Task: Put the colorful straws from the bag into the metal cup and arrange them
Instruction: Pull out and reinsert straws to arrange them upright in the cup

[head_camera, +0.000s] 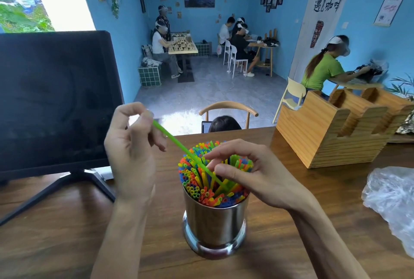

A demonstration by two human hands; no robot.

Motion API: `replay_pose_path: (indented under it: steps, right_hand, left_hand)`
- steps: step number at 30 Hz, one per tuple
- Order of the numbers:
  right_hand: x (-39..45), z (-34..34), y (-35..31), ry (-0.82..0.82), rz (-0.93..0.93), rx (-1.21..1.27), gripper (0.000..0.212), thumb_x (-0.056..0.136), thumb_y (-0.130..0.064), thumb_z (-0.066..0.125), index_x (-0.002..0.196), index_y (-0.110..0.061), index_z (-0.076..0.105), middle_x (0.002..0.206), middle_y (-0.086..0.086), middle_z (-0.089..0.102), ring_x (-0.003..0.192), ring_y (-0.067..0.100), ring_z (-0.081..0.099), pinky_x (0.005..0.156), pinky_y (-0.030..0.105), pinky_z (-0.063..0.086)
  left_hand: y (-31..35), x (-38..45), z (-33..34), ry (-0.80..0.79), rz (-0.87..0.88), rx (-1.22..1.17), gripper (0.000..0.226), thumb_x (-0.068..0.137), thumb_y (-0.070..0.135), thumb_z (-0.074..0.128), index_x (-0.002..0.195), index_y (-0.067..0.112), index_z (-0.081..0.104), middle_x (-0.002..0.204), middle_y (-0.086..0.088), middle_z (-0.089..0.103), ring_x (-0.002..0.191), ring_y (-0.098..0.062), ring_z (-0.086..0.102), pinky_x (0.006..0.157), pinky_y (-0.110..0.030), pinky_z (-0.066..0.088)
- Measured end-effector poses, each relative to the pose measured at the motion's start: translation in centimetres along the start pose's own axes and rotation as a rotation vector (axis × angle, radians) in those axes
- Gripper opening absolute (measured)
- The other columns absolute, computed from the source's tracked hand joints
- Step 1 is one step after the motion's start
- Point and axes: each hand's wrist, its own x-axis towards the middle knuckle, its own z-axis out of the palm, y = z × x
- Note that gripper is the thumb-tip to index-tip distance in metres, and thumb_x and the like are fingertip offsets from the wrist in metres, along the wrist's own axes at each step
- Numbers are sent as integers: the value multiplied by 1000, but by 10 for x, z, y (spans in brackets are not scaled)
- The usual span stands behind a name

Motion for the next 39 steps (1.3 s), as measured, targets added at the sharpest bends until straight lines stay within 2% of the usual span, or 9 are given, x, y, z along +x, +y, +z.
replay_pose_path:
  steps: [5, 11, 15, 18, 21, 28, 31, 36, 39]
  right_hand:
    - [0, -8, 4, 30, 4, 63, 21, 92, -48, 65, 110, -43, 75, 107, -11, 72, 109, 15, 68, 93, 35, 56]
    - [5, -20, 6, 471, -35, 432, 10, 82, -32, 79, 87, -24, 81, 76, 6, 75, 61, 15, 66, 55, 20, 49]
    - [10, -35, 1, 771, -15, 644, 15, 66, -34, 84, 72, -22, 78, 70, -1, 70, 60, 12, 66, 56, 20, 53]
    - [14, -38, -2, 834, -71, 667, 11, 78, -28, 78, 88, -23, 74, 78, -5, 69, 70, 11, 70, 64, 23, 56]
    - [16, -36, -3, 885, -188, 489, 39, 87, -22, 75, 122, -23, 57, 75, -5, 71, 67, 16, 74, 67, 28, 58]
    - [9, -6, 19, 493, -161, -37, 11, 84, -37, 79, 87, -33, 70, 81, -12, 72, 75, 12, 72, 63, 21, 53]
    - [8, 2, 31, 317, -31, -178, 31, 83, -55, 72, 70, -27, 76, 84, -17, 71, 92, 8, 66, 73, 16, 48]
    - [35, -9, 34, 377, 126, -67, 20, 92, -50, 68, 91, -31, 77, 87, -14, 73, 80, 6, 65, 64, 16, 50]
    - [55, -13, 40, 92, 217, -185, 20, 91, -53, 69, 98, -36, 77, 91, -27, 72, 88, -6, 66, 64, 6, 47]
  left_hand:
    - [1, 6, -7, 17, -16, -79, 28, 94, 19, 48, 75, 35, 60, 52, 4, 53, 50, -16, 52, 51, -23, 45]
    - [-10, 8, -7, -101, -118, 32, 13, 85, 31, 61, 74, 34, 69, 65, 0, 69, 59, -8, 60, 41, -11, 39]
    - [-20, 11, -14, -387, -104, 368, 17, 69, 47, 72, 75, 31, 76, 75, 2, 74, 71, -7, 66, 65, -20, 52]
    - [-20, 6, -16, -694, -82, 593, 22, 70, 57, 75, 79, 38, 78, 86, 11, 73, 85, -10, 65, 76, -33, 55]
    - [-21, -1, -9, -826, -64, 635, 21, 72, 61, 76, 80, 41, 78, 93, 16, 72, 99, -10, 64, 86, -37, 52]
    - [-37, 4, -3, -458, -91, 503, 8, 89, 27, 76, 86, 34, 76, 83, 20, 72, 78, 2, 63, 69, -10, 47]
    - [-47, 6, 0, -424, -155, 530, 8, 94, 32, 71, 100, 36, 75, 92, 27, 68, 87, 4, 63, 71, -7, 47]
    - [-61, 6, -1, -562, -349, 523, 25, 89, 53, 68, 111, 43, 74, 97, 22, 75, 94, -2, 72, 81, -24, 60]
    - [-62, 6, -1, -564, -340, 486, 19, 90, 48, 69, 107, 42, 77, 94, 18, 78, 90, 0, 74, 75, -21, 61]
